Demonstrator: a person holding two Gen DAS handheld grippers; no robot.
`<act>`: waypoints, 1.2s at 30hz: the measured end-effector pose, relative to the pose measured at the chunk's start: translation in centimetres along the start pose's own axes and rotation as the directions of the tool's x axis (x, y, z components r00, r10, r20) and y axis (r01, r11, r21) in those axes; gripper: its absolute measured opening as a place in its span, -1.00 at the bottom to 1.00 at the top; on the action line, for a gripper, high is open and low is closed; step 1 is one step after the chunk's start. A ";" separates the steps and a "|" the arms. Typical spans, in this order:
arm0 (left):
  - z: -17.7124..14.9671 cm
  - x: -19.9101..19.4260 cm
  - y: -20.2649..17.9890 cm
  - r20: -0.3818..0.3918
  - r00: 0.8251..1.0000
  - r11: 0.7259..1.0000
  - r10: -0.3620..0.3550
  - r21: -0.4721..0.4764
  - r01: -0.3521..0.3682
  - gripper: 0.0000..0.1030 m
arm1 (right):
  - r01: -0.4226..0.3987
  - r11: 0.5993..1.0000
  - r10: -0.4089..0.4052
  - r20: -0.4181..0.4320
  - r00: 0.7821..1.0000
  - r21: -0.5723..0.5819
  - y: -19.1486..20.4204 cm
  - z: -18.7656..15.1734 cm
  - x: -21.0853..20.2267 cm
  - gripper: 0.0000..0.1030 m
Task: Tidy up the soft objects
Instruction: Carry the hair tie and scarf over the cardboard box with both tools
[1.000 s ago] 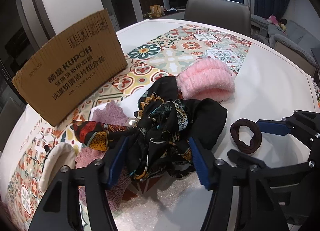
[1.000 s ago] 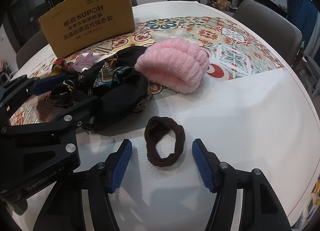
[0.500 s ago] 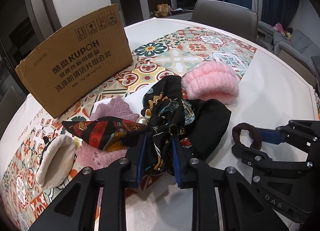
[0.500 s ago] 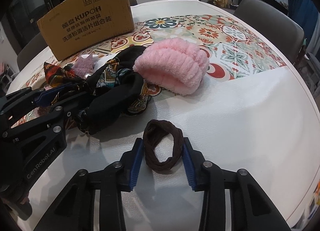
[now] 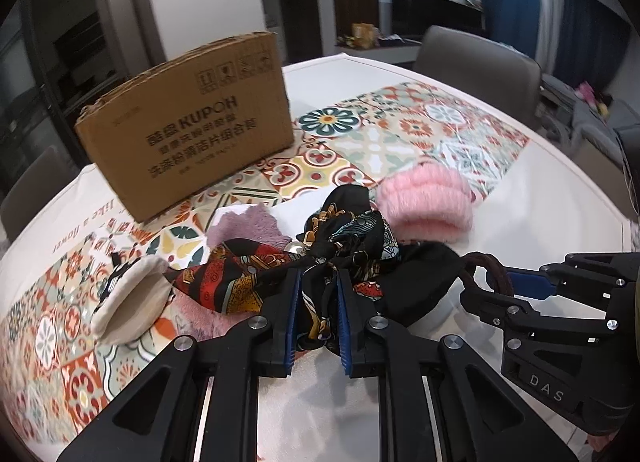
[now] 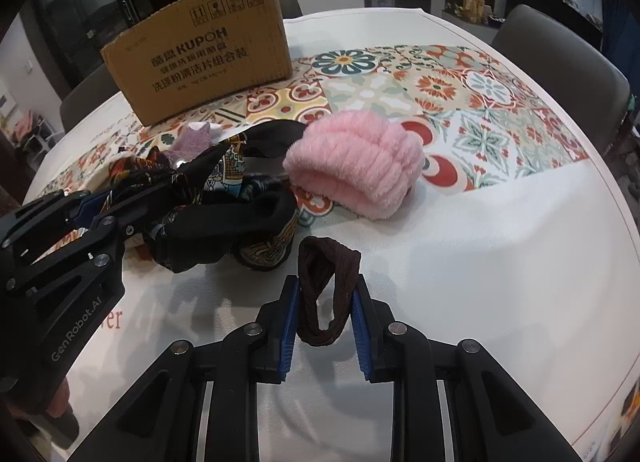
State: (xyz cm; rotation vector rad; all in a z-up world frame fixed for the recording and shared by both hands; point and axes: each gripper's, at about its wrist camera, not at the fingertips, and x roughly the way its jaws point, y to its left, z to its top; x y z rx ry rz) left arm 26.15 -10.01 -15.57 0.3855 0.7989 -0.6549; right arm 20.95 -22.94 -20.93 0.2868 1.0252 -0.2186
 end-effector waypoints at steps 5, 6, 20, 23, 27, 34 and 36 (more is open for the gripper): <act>0.4 -1.6 -0.1 0.022 0.999 0.997 0.044 -0.072 -0.042 -0.66 | -0.034 0.999 0.035 0.020 0.999 -0.030 -0.6 0.9 -1.1 -0.49; 0.5 -1.9 -0.2 0.027 0.998 0.995 0.053 -0.086 -0.050 -0.66 | -0.042 0.998 0.043 0.027 0.999 -0.040 -0.7 1.2 -1.4 -0.49; 2.4 -6.8 0.5 0.122 0.978 0.967 0.169 -0.211 -0.141 -0.66 | -0.126 0.982 0.142 0.111 0.984 -0.138 -0.2 4.5 -5.3 -0.49; 2.9 -7.9 1.0 0.146 0.970 0.960 0.194 -0.233 -0.157 -0.66 | -0.142 0.976 0.165 0.139 0.976 -0.163 0.3 5.4 -6.3 -0.49; 3.7 -9.2 1.7 0.176 0.956 0.949 0.232 -0.257 -0.183 -0.66 | -0.157 0.968 0.193 0.177 0.965 -0.198 1.3 6.6 -7.4 -0.49; 4.7 -11.2 2.8 0.220 0.929 0.931 0.298 -0.283 -0.231 -0.66 | -0.170 0.954 0.230 0.239 0.943 -0.248 2.7 8.3 -9.1 -0.49; 5.0 -11.8 3.3 0.234 0.919 0.924 0.318 -0.292 -0.245 -0.66 | -0.174 0.949 0.243 0.257 0.936 -0.262 3.1 8.9 -9.6 -0.49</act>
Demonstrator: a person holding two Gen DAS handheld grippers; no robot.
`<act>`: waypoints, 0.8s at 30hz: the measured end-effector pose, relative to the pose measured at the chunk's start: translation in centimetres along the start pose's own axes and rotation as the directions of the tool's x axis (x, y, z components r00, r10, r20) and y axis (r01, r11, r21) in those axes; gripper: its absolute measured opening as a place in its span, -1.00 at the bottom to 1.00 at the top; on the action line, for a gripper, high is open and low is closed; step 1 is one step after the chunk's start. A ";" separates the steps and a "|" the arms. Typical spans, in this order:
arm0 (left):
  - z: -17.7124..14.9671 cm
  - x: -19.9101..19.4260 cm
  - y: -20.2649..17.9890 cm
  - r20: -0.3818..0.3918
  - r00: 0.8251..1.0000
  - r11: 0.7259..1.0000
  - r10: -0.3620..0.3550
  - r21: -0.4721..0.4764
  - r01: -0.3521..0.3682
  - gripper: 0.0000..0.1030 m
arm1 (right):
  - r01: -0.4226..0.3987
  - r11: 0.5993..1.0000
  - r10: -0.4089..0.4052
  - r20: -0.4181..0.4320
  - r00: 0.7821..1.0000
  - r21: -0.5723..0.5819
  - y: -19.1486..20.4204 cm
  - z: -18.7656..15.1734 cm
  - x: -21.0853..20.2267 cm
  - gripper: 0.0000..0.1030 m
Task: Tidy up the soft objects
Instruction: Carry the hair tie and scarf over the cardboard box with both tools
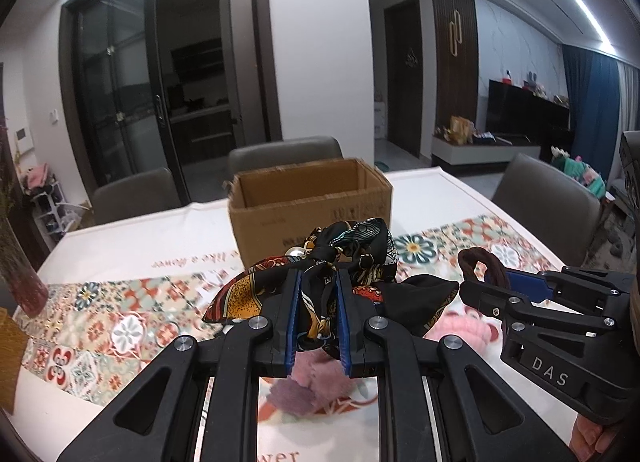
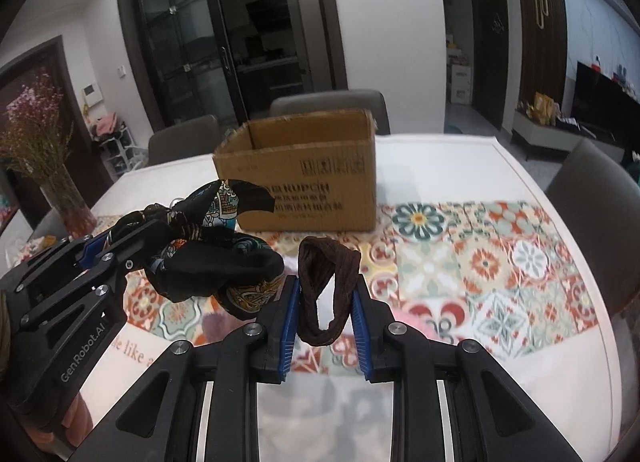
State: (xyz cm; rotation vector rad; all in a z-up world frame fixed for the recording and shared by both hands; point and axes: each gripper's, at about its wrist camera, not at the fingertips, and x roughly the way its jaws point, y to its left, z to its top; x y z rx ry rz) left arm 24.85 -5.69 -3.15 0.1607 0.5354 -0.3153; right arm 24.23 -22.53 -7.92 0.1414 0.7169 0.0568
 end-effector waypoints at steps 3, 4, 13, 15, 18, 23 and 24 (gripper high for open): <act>0.7 -0.4 0.5 0.026 0.999 1.000 0.024 -0.004 -0.024 -0.66 | -0.007 1.000 0.008 0.031 0.999 -0.022 0.5 1.1 -0.2 -0.49; 1.0 -0.6 0.7 0.034 0.999 1.000 0.029 -0.007 -0.029 -0.66 | -0.010 1.000 0.011 0.040 0.999 -0.027 0.6 1.4 -0.2 -0.49; 3.3 -1.0 2.0 0.107 0.991 0.997 0.076 -0.026 -0.074 -0.66 | -0.029 0.997 0.037 0.117 0.992 -0.067 1.7 4.5 -0.3 -0.49; 3.8 -0.8 2.3 0.119 0.990 0.997 0.081 -0.031 -0.078 -0.66 | -0.027 0.997 0.037 0.133 0.990 -0.077 1.9 5.2 -0.2 -0.49; 4.8 -0.3 2.6 0.136 0.987 0.996 0.087 -0.034 -0.083 -0.66 | -0.030 0.996 0.042 0.149 0.988 -0.087 2.0 6.0 0.0 -0.49; 6.2 0.8 3.1 0.163 0.982 0.995 0.099 -0.028 -0.096 -0.66 | -0.038 0.995 0.053 0.168 0.984 -0.091 1.9 7.8 1.0 -0.49; 6.6 1.1 3.2 0.168 0.981 0.995 0.099 -0.028 -0.096 -0.66 | -0.038 0.995 0.053 0.169 0.984 -0.092 1.8 8.0 1.3 -0.49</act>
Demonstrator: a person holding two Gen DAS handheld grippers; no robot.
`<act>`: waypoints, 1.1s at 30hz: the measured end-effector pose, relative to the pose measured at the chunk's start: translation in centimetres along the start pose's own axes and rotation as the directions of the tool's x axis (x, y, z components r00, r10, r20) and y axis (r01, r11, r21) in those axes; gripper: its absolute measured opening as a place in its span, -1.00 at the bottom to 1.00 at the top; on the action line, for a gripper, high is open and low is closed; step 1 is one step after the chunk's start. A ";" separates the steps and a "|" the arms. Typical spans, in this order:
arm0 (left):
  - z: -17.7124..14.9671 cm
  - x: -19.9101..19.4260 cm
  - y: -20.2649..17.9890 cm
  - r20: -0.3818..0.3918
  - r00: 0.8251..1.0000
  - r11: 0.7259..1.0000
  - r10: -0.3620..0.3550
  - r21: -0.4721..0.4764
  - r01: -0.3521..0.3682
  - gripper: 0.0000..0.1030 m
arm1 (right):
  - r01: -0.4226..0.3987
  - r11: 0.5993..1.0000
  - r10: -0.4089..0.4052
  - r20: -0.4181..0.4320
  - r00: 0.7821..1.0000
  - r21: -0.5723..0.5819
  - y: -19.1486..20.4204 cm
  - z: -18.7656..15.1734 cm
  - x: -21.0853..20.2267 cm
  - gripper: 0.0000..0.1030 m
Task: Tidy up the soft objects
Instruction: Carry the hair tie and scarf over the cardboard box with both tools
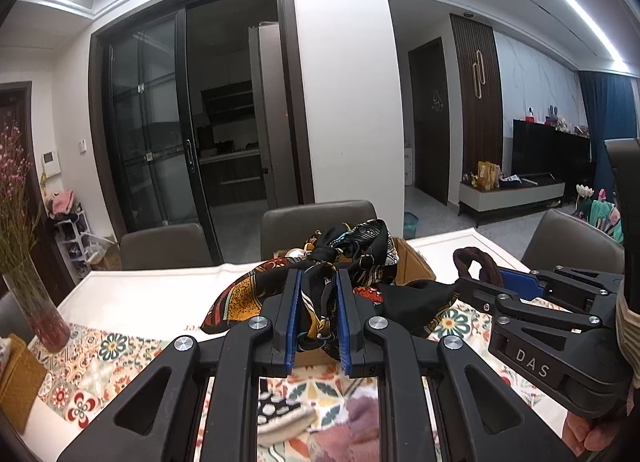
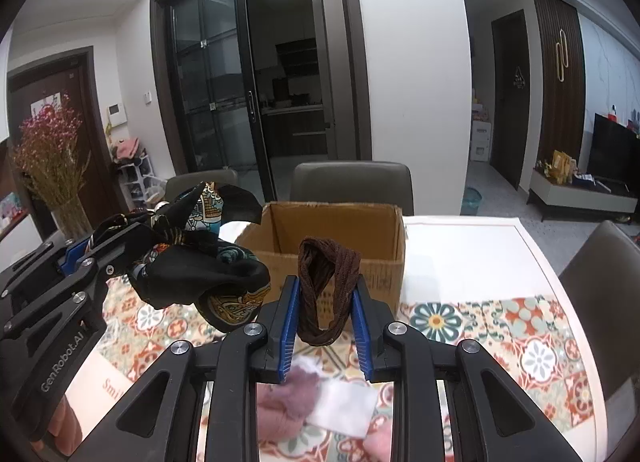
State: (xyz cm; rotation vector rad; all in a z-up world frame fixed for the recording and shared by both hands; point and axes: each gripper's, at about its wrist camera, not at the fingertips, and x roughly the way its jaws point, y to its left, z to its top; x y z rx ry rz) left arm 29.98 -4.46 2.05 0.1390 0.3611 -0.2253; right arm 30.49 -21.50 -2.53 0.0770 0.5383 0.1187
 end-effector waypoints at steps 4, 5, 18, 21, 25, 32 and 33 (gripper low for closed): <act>1.0 1.4 0.3 0.015 1.000 1.000 0.000 0.001 0.000 -0.66 | -0.005 1.000 0.005 0.009 1.000 -0.004 -0.2 1.2 1.6 -0.49; 1.2 1.9 0.4 0.019 1.000 1.000 0.001 0.003 -0.001 -0.66 | -0.004 1.000 0.004 0.011 1.000 -0.006 -0.3 1.5 1.9 -0.49; 4.3 10.1 1.4 -0.020 0.998 0.998 -0.060 0.003 0.060 -0.66 | 0.003 1.000 -0.003 -0.004 1.000 -0.013 -1.8 5.9 8.2 -0.49; 4.8 12.0 1.3 -0.044 0.996 0.996 -0.083 0.010 0.083 -0.66 | 0.009 1.000 -0.010 -0.022 1.000 -0.015 -2.2 6.7 9.9 -0.49; 5.3 15.2 1.7 -0.100 0.989 0.993 -0.113 0.005 0.114 -0.66 | 0.000 1.000 0.000 -0.057 0.998 -0.005 -3.0 7.5 12.0 -0.49; 5.0 20.3 1.3 -0.217 0.962 0.986 -0.165 -0.013 0.166 -0.66 | -0.007 1.000 0.008 -0.163 0.987 0.009 -4.4 8.1 16.6 -0.49; 4.8 21.0 1.3 -0.235 0.957 0.985 -0.170 -0.017 0.171 -0.66 | -0.010 1.000 0.009 -0.185 0.983 0.001 -4.5 8.0 17.4 -0.49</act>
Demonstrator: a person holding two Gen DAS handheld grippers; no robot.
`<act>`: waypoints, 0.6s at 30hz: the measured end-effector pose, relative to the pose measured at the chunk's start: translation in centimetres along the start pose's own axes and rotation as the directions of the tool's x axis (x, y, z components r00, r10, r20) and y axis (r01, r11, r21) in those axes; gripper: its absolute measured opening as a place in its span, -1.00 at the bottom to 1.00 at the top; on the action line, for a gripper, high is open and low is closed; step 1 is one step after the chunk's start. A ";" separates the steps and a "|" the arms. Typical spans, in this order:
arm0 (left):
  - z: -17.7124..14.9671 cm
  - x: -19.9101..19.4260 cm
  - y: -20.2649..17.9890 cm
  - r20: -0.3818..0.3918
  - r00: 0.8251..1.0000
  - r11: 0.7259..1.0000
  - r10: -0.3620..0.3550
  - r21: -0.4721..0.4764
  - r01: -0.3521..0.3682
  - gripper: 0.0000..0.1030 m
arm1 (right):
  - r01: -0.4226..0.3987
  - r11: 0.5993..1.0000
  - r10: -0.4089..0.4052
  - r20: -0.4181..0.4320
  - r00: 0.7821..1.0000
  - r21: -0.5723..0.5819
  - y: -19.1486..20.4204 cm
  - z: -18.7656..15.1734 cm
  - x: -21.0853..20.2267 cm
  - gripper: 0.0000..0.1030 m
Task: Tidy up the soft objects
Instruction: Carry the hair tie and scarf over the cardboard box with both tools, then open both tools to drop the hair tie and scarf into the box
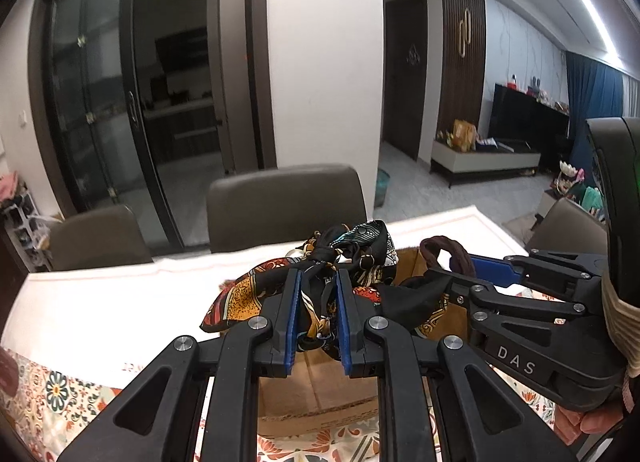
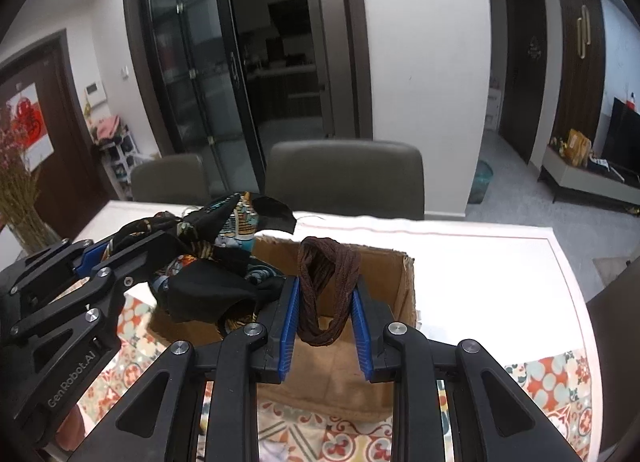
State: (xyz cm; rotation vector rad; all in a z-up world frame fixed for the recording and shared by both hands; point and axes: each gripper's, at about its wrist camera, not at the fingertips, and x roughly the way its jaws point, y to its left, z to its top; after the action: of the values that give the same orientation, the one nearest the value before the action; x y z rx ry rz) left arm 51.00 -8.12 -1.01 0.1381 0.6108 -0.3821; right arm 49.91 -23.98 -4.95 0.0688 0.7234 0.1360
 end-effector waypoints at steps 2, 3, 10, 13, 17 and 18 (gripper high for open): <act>0.4 1.4 0.3 -0.037 0.999 1.000 -0.014 -0.005 0.014 -0.66 | 0.002 1.000 -0.002 -0.028 1.000 -0.008 -0.1 0.0 1.0 -0.49; 0.5 2.1 0.5 -0.058 0.998 1.000 -0.024 -0.012 0.023 -0.65 | 0.001 1.000 -0.001 -0.044 0.999 -0.012 -0.2 0.1 1.5 -0.49; 0.1 4.6 0.2 -0.143 0.989 0.999 -0.042 0.002 0.042 -0.49 | 0.002 0.999 -0.007 -0.132 0.991 -0.043 -0.4 0.2 4.2 -0.47; -0.2 4.7 0.1 -0.150 0.988 0.999 -0.043 0.010 0.045 -0.35 | -0.028 0.999 0.022 -0.185 0.982 -0.031 -0.5 0.1 5.1 -0.40; -0.3 4.1 0.0 -0.140 0.990 0.999 -0.013 0.035 0.018 -0.24 | -0.039 0.999 0.030 -0.218 0.976 -0.037 -0.8 -0.4 5.6 -0.10; -0.4 3.9 0.0 -0.137 0.991 0.999 -0.006 0.037 0.011 -0.21 | -0.036 0.999 0.026 -0.218 0.976 -0.039 -0.9 -0.4 5.6 -0.04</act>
State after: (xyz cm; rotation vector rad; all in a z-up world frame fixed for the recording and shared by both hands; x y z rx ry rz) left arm 53.70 -9.17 -3.63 0.1988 0.7396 -0.3947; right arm 53.92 -24.03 -8.98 0.0240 0.9376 0.1909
